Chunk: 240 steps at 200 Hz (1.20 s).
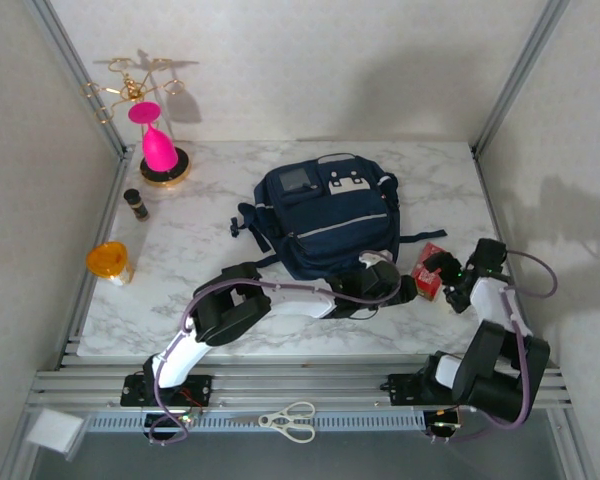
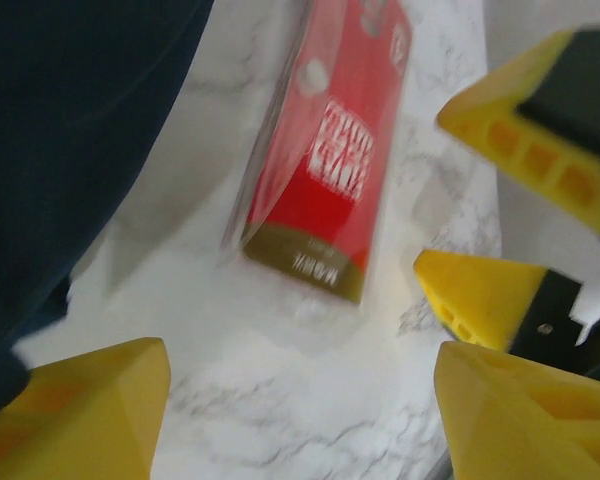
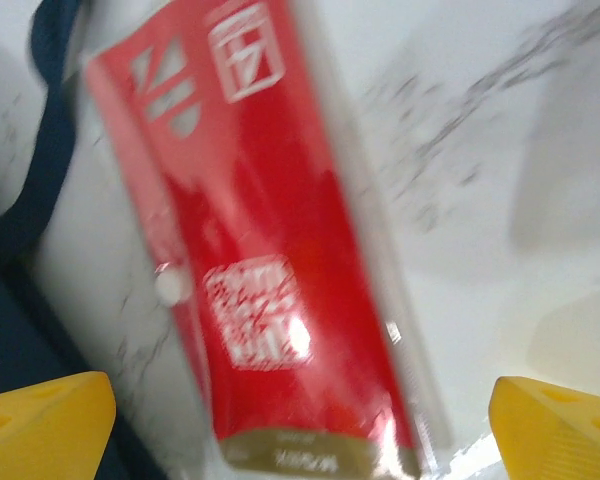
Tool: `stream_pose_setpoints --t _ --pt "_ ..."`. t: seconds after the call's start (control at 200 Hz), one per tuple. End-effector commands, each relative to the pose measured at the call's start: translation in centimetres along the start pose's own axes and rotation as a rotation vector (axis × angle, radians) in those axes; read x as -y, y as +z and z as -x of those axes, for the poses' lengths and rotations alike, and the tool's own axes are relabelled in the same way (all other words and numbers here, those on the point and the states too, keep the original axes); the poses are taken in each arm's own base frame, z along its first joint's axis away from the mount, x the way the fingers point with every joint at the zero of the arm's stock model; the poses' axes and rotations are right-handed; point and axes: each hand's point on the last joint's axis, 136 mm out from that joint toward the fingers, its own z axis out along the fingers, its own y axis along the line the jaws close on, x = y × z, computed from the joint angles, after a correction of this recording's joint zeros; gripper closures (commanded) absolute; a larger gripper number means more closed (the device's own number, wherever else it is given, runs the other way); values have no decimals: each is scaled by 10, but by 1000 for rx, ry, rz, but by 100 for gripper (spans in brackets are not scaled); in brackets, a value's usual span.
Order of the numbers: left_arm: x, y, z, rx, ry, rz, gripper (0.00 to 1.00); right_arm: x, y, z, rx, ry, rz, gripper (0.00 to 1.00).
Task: Pack the student bag
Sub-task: Rotate the loose stationery at the middle-right of the table, then pick up the loose stationery from the middle-right of the table.
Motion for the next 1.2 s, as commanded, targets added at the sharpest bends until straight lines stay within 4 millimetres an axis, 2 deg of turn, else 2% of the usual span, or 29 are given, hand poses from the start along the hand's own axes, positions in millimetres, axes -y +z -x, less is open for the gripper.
stream_pose_setpoints --t 0.0,0.05,0.22,0.421,0.506,0.611,0.706,0.866,1.072,1.197 --pt "7 7 24 63 85 13 33 -7 5 13 6 -2 33 6" --pt "9 13 28 67 115 17 34 -9 8 18 4 -6 37 7" --pt "-4 39 32 55 150 77 34 -3 18 33 -11 13 9 16" --pt "-12 58 31 46 174 102 39 -1 32 23 -66 5 36 24" --pt "-15 62 30 37 172 102 47 -2 37 17 -101 5 54 28" --pt "-19 66 28 17 171 102 53 -12 40 8 -143 -6 112 33" --pt "-30 71 25 -5 163 133 59 -17 40 1 -166 0 151 36" --pt "-42 73 19 -26 148 156 65 -29 38 -11 -218 -22 213 39" --pt "-58 73 22 -29 152 210 69 -37 26 -8 -191 -44 236 39" --pt "-71 72 24 -28 143 248 73 -38 28 -10 -207 -31 245 39"
